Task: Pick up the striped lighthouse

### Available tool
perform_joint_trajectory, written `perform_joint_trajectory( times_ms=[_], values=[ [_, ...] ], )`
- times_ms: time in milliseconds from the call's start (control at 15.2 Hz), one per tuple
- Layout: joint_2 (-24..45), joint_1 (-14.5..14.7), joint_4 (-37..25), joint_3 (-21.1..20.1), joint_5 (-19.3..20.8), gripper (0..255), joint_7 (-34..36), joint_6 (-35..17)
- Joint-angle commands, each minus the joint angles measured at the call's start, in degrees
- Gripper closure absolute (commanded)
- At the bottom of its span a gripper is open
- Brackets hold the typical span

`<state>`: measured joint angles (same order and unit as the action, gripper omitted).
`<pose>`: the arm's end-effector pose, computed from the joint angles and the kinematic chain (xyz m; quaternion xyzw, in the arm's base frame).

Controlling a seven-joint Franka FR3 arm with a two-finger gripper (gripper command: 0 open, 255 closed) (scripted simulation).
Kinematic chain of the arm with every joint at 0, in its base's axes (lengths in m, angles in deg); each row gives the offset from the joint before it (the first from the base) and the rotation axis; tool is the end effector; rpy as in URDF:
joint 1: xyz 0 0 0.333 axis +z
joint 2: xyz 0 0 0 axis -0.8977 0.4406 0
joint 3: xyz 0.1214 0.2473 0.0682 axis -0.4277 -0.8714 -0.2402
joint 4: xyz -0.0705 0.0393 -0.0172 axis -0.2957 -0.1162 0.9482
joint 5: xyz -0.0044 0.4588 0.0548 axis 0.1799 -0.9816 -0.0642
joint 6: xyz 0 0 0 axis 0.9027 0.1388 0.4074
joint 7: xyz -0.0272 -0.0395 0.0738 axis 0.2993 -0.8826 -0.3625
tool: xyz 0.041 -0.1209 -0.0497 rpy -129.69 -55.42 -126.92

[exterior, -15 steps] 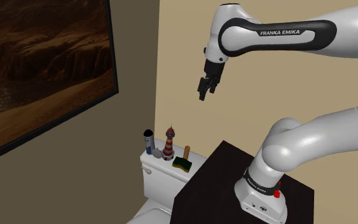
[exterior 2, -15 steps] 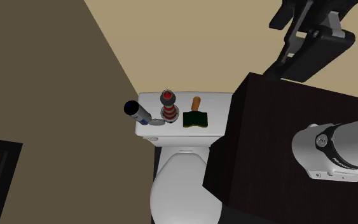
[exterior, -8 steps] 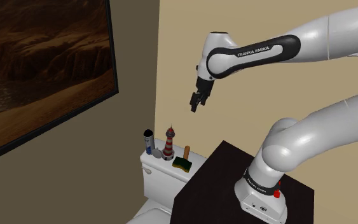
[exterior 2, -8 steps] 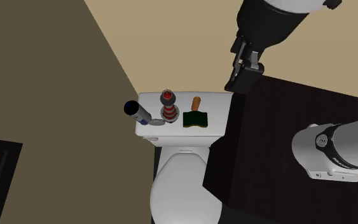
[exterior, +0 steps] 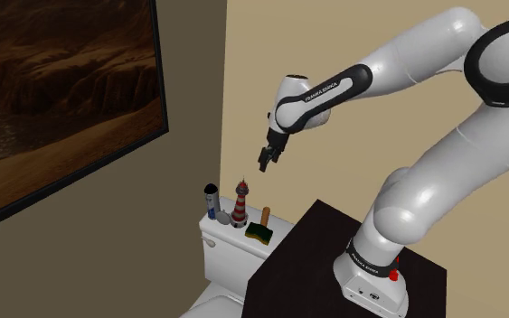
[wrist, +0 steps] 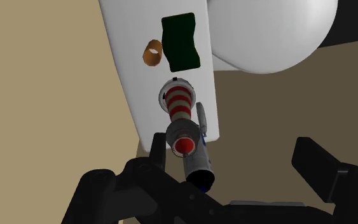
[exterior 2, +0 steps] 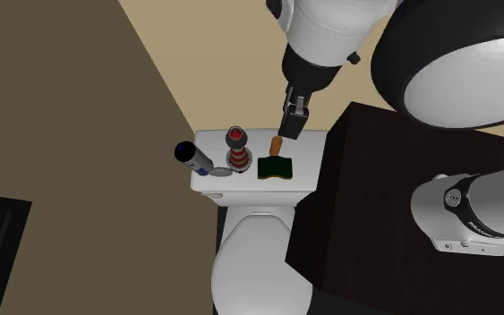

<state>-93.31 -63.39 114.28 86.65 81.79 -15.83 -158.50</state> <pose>0.4712 -0.0622 0.2375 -0.9980 -0.0338 -0.0445 0.0289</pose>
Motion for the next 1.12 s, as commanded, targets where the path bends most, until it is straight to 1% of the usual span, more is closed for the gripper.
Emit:
perform_joint_trajectory(
  times_ms=[0, 198, 396, 528, 726, 792, 1056],
  values=[
    [5.0, 1.0, -0.1, 1.0, -2.4, 0, -2.5, -5.2],
    [12.8, 2.7, -2.0, 2.5, -8.1, 0, -8.1, -11.3],
    [20.8, 3.5, -5.0, 2.5, -16.4, 0, -15.6, -16.0],
    [26.1, 2.9, -7.6, 1.2, -22.6, 0, -21.2, -18.3],
    [33.8, 0.3, -12.3, -2.4, -30.6, 0, -28.7, -21.0],
    [36.2, -0.8, -13.9, -3.7, -32.7, 0, -30.7, -21.8],
    [39.6, -2.6, -15.0, -6.0, -35.5, 0, -33.4, -24.1]
  ],
)
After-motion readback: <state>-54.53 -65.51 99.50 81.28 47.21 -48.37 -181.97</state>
